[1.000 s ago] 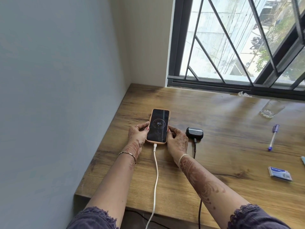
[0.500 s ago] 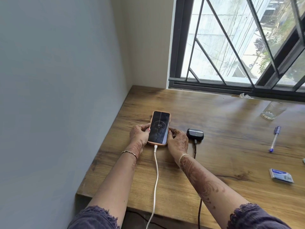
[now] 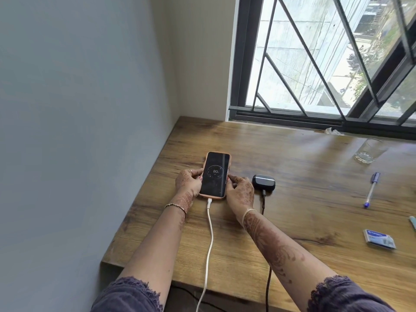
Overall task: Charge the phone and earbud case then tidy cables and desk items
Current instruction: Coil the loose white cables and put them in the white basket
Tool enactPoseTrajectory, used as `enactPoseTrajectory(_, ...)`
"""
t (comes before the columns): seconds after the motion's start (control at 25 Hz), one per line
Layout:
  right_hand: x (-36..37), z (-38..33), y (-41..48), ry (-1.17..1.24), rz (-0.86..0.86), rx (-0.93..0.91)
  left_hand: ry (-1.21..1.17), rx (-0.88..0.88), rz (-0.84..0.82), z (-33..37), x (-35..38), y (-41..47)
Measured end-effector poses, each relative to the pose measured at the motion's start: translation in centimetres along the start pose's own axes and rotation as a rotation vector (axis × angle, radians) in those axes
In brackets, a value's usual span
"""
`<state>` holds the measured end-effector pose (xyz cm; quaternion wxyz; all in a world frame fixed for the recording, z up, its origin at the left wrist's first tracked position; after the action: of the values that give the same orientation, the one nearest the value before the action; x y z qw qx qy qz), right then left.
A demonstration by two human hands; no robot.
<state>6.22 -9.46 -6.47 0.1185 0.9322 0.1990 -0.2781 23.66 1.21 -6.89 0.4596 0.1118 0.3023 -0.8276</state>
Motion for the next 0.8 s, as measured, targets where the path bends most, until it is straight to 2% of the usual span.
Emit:
enactPoseTrajectory(0.56,0.8,0.2,0.2,-0.002,-0.125,0.027,-0.082,-0.003,-0.066,-0.4,-0.1,-2.2)
enactPoseTrajectory(0.8,-1.8,-0.8,-1.0,-0.013,-0.086,-0.066,-0.155,0.016,-0.035,-0.5,-0.9,-4.4)
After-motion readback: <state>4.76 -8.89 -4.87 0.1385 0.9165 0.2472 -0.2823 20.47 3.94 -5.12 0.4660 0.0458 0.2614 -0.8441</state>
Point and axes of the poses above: each hand's wrist, its own y-axis towards the middle knuckle, its own x-axis out of the palm, z = x × y, the point moved 10 cm from there along y, towards the middle knuckle, and after that the axes turned 13 degrees about -x, right-handed, at the moved point
